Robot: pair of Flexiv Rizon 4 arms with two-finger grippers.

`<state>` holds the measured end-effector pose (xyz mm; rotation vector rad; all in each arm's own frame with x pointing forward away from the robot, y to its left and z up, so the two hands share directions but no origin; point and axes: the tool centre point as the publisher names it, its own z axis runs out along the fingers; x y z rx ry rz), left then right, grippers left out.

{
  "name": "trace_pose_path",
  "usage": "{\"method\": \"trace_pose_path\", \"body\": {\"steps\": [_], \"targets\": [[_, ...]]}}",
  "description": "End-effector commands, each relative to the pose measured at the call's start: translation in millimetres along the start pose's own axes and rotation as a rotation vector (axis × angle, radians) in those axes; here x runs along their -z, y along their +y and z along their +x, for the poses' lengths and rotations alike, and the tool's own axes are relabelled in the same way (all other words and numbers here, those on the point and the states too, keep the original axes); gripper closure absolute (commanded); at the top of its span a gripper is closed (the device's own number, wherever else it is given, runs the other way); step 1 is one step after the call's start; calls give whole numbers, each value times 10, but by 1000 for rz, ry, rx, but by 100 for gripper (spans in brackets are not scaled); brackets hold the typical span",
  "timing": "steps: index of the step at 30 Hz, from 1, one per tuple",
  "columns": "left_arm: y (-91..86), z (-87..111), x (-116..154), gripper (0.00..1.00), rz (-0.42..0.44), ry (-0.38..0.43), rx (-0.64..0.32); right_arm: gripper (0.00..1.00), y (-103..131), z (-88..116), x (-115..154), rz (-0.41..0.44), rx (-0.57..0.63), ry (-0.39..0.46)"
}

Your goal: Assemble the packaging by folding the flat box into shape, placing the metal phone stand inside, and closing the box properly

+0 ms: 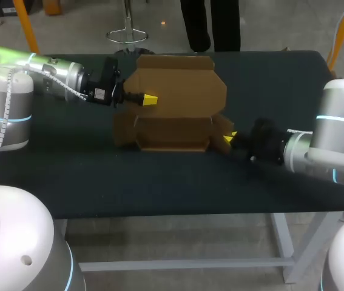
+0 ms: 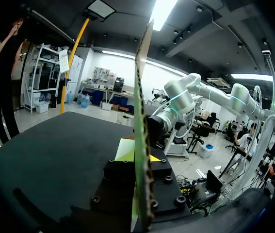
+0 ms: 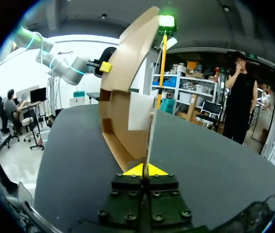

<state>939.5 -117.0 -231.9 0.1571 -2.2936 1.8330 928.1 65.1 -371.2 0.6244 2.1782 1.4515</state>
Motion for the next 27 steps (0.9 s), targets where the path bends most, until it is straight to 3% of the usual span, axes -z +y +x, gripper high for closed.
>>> {"method": "trace_pose_path", "body": {"steps": [1,5,8,9,12,27], "targets": [[33,-16,-33,100,-1,4,1,100,-6,96,-52,-5,-3,-29],[33,-16,-33,100,-1,4,1,98,-11,150,-65,-5,-21,-42],[33,-16,-33,100,-1,4,1,82,-9,173,-74,-3,-35,-51],[33,-16,-33,100,-1,4,1,70,-7,184,-81,-1,-39,-54],[33,-16,-33,100,-1,4,1,60,5,224,-102,-1,-47,-62],[33,-16,-33,100,-1,4,1,58,97,458,-262,4,-55,-51]]}}
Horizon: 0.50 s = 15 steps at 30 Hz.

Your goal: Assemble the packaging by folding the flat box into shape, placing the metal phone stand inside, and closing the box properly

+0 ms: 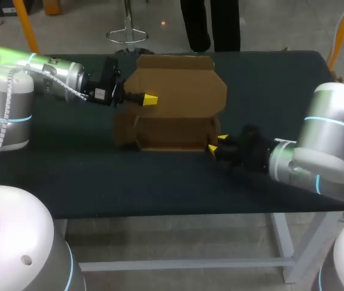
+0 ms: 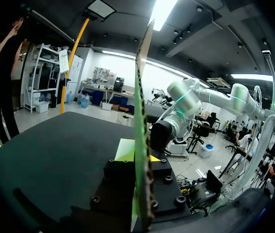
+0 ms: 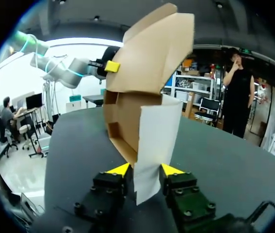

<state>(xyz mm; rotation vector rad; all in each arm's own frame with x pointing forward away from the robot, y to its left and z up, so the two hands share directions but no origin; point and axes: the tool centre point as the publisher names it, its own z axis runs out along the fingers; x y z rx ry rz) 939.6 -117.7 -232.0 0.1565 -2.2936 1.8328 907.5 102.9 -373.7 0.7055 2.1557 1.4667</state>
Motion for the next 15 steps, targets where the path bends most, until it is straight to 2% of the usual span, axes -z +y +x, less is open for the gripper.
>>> {"method": "trace_pose_path", "body": {"steps": [1,15], "targets": [[34,-14,-25,100,-1,4,1,58,15,84,-108,5,2,-24],[34,-14,-25,100,-1,4,1,51,51,231,-214,5,5,3]]}}
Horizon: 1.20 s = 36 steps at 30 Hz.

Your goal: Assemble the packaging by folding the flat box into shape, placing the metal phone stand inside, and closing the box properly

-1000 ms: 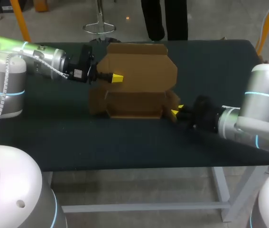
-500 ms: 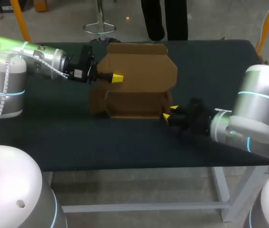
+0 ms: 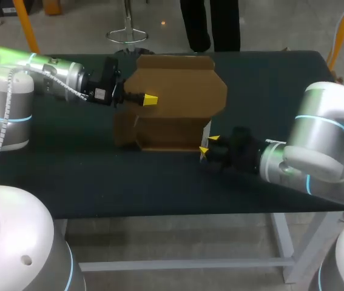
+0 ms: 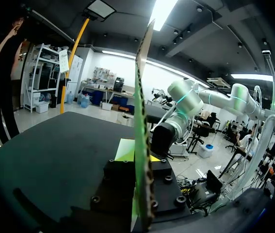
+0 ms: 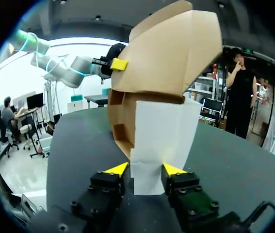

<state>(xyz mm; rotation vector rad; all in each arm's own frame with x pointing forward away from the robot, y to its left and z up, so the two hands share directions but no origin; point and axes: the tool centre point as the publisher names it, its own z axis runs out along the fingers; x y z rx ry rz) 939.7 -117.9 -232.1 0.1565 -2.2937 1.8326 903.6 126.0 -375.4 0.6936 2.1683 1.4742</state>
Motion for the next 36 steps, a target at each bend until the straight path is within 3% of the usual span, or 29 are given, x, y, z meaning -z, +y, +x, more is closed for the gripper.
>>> {"method": "trace_pose_path", "body": {"steps": [1,10,20,26,32,36], "targets": [[34,-13,-23,100,-1,4,1,50,-1,66,-62,5,2,-11],[34,-13,-23,100,-1,4,1,38,-77,125,87,14,-6,-22],[34,-13,-23,100,-1,4,1,39,-145,144,281,7,-6,-33],[34,-13,-23,100,-1,4,1,38,-184,121,375,2,-1,4],[34,-13,-23,100,-1,4,1,25,-205,18,469,24,17,60],[34,-13,-23,100,-1,4,1,33,-164,-9,485,37,58,98]]}}
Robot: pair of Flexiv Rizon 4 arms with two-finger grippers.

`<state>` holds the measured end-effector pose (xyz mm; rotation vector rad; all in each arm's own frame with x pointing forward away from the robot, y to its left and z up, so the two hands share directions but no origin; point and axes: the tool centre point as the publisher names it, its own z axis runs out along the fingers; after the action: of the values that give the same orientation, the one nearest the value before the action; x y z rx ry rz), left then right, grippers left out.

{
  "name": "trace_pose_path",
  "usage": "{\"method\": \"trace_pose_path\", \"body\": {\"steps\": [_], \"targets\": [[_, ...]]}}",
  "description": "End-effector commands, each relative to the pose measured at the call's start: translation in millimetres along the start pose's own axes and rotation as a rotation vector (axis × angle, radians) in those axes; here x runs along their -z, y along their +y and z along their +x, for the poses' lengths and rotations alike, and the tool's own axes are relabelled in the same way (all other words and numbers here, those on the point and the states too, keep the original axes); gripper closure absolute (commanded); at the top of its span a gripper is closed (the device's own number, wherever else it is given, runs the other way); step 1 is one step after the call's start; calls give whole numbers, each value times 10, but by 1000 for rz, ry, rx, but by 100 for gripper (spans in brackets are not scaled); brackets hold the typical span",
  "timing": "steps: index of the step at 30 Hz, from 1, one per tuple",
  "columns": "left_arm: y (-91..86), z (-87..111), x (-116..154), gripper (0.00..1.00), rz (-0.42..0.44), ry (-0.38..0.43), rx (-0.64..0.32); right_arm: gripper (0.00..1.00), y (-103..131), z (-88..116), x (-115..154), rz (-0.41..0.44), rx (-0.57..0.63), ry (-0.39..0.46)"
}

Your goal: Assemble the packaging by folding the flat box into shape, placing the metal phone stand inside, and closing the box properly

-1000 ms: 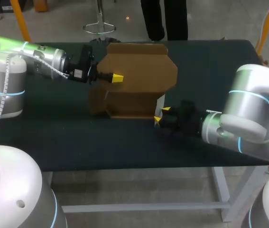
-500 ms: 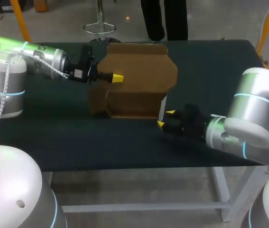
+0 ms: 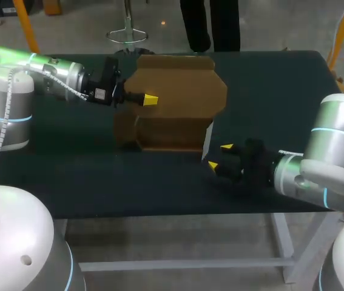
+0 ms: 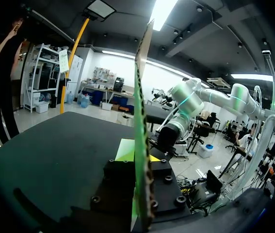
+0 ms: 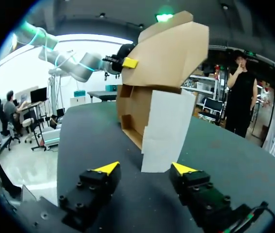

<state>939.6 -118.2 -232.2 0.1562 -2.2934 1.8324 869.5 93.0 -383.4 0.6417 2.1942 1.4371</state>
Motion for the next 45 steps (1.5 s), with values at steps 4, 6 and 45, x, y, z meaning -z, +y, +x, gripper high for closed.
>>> {"method": "trace_pose_path", "body": {"steps": [4,6,45], "targets": [[34,-14,-20,100,-1,3,1,42,96,-162,66,9,40,125],[34,-14,-20,100,-1,3,1,45,105,-195,44,4,49,146],[34,-14,-20,100,-1,3,1,31,225,-406,-398,9,116,227]]}}
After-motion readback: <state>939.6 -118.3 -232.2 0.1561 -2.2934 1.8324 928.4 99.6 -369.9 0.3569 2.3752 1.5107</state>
